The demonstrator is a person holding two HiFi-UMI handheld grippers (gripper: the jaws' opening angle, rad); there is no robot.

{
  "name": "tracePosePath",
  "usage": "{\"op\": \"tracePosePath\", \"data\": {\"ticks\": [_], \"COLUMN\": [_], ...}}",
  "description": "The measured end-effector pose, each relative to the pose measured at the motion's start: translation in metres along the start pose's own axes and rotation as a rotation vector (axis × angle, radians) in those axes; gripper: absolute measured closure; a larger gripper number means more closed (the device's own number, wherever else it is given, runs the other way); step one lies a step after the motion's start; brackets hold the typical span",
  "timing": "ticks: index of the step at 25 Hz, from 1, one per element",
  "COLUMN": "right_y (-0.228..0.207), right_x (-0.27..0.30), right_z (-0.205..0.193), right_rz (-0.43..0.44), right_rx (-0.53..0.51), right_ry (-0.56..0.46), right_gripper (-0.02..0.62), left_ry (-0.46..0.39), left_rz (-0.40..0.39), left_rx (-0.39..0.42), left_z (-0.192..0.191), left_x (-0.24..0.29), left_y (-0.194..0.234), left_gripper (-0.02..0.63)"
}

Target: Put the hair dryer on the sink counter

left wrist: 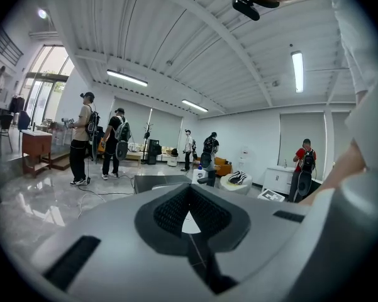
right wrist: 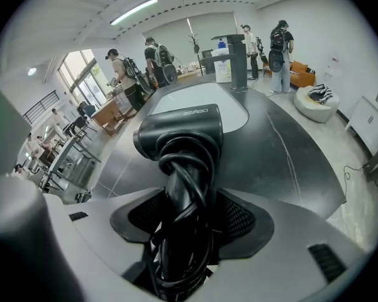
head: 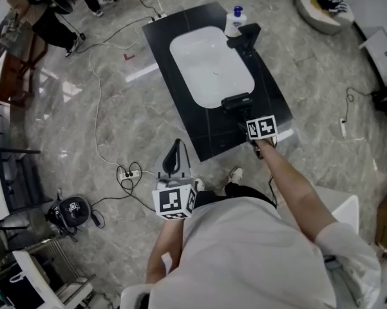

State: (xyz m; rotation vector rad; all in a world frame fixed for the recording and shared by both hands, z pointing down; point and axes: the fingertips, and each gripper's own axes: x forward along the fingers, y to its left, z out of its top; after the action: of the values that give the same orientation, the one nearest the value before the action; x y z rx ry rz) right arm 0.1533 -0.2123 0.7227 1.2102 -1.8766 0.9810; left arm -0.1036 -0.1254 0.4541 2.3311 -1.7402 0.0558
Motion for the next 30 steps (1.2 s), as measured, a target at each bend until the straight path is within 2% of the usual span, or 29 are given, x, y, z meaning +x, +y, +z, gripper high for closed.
{"op": "tracePosePath", "data": {"ticks": [21,30], "right_y": [0.003,0.0], "right_x": [-0.022,-0.038], "right_z": [0.001,-0.004], "right_rz": [-0.059,-0.086], "right_rx": [0.028,0.037], "right_ry": [-0.05,-0.074], "right_gripper": [0.337,0.337], "left_ry": [0.004,-0.003], "left_rz": [-0.076,-0.138], "left_rx": [-0.022,-0.028], "left_z": [-0.007,-0.006], "left_x": [0.007,0.02], "left_y": [-0.001,-0.015], "left_gripper": [0.604,0.604]}}
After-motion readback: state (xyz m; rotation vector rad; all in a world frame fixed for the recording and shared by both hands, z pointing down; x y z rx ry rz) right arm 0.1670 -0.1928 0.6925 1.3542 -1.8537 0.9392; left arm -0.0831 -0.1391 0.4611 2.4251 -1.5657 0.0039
